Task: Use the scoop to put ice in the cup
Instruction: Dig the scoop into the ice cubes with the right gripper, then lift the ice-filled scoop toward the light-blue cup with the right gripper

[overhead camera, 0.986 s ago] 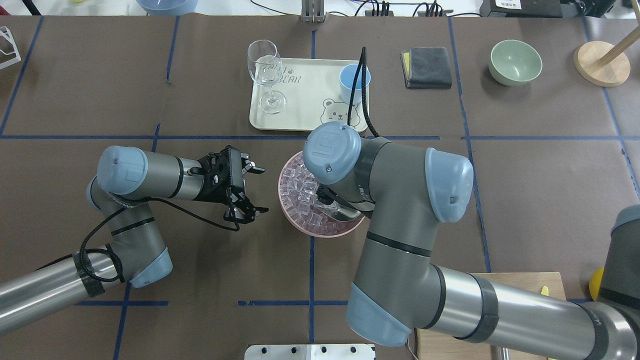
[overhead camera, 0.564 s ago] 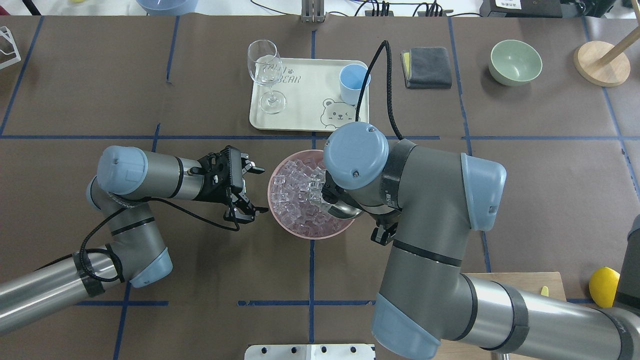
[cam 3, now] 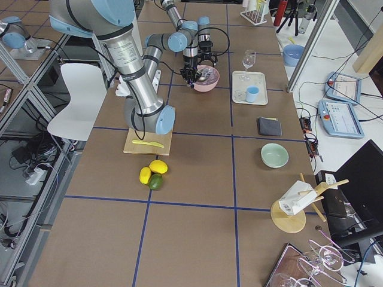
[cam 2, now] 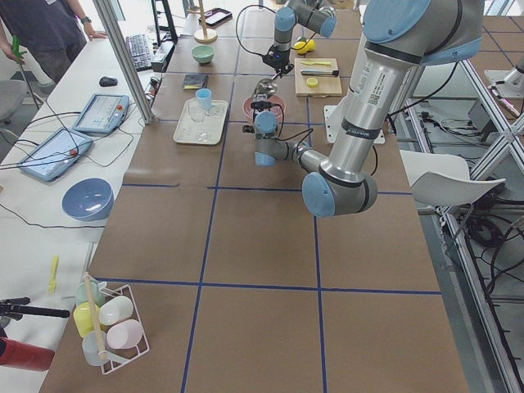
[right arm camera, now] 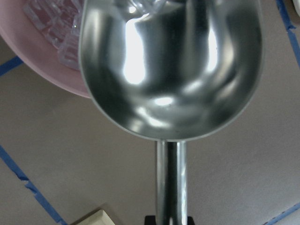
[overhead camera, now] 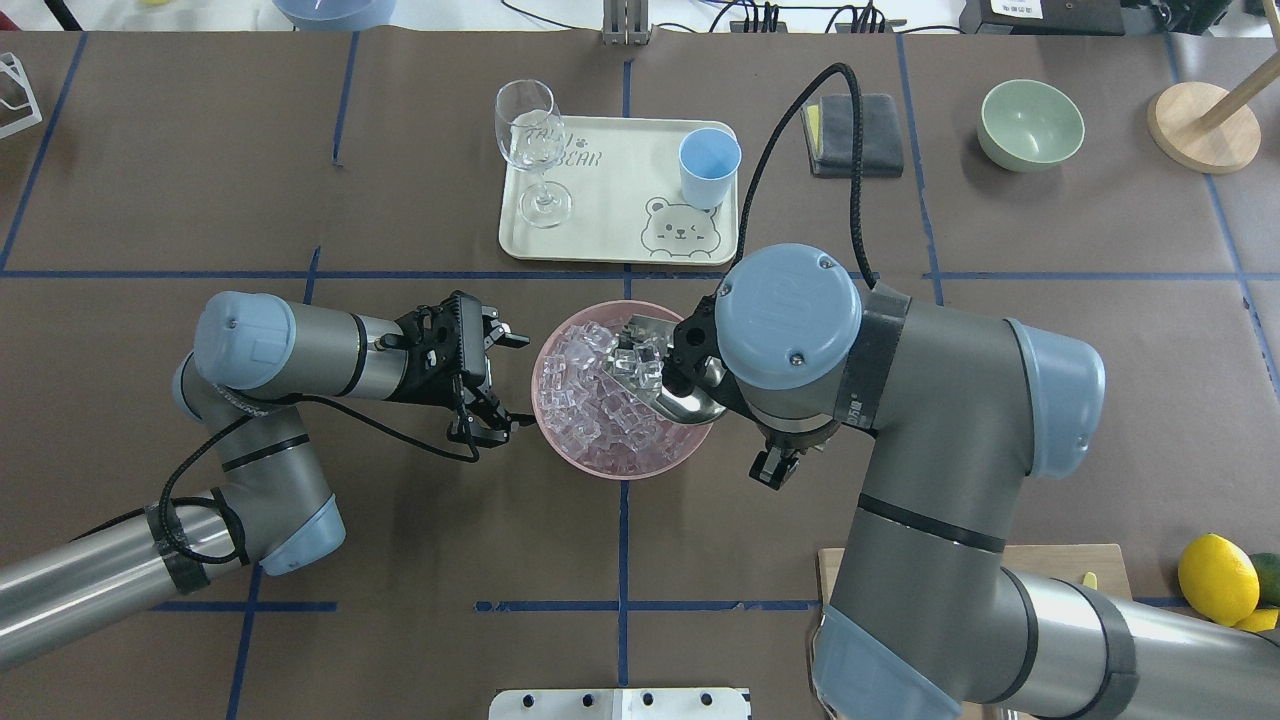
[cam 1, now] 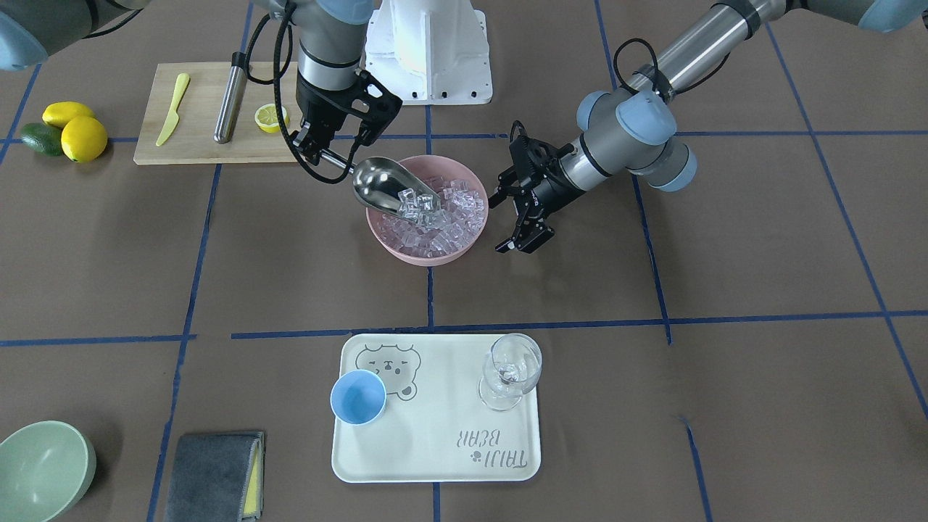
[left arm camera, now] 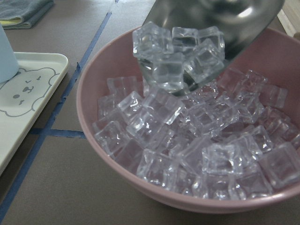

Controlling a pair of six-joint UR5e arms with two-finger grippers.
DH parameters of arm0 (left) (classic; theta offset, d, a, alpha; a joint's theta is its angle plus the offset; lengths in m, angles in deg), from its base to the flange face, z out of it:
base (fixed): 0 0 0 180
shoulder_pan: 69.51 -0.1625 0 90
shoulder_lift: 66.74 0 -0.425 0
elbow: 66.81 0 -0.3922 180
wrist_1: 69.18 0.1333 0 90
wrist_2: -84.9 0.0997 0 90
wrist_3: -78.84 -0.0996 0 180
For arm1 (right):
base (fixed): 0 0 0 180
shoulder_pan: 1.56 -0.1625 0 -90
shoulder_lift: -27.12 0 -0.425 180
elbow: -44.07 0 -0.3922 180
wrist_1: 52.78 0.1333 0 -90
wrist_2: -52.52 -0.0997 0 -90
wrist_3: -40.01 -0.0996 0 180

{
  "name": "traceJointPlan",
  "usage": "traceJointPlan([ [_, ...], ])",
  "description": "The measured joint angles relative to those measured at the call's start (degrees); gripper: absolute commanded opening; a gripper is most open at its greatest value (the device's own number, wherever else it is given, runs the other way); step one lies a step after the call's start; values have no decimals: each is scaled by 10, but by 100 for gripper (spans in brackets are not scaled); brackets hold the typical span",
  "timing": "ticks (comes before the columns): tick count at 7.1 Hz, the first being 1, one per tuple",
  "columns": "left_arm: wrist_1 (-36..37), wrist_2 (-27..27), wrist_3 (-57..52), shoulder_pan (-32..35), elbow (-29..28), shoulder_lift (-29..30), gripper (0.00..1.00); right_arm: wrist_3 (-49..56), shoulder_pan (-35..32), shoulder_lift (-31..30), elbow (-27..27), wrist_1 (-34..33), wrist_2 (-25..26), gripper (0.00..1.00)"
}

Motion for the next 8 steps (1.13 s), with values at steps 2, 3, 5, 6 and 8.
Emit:
traceJointPlan([
  [2,0,0,0,0,0,0,100,-73,-4,-2,-34,5,-3,0],
  [3,0,0,0,0,1,0,100,-115,-7,-2,-42,8,-5,0],
  [5,0,0,0,1,1,0,100,-190,-39,-2,-44,22,-41,0],
  [6,0,0,0,1,1,0,100,-208,-68,0,-37,24,-72,0],
  [8,0,0,-1,1,1,0,100,-210,-129,9,10,25,-122,0],
])
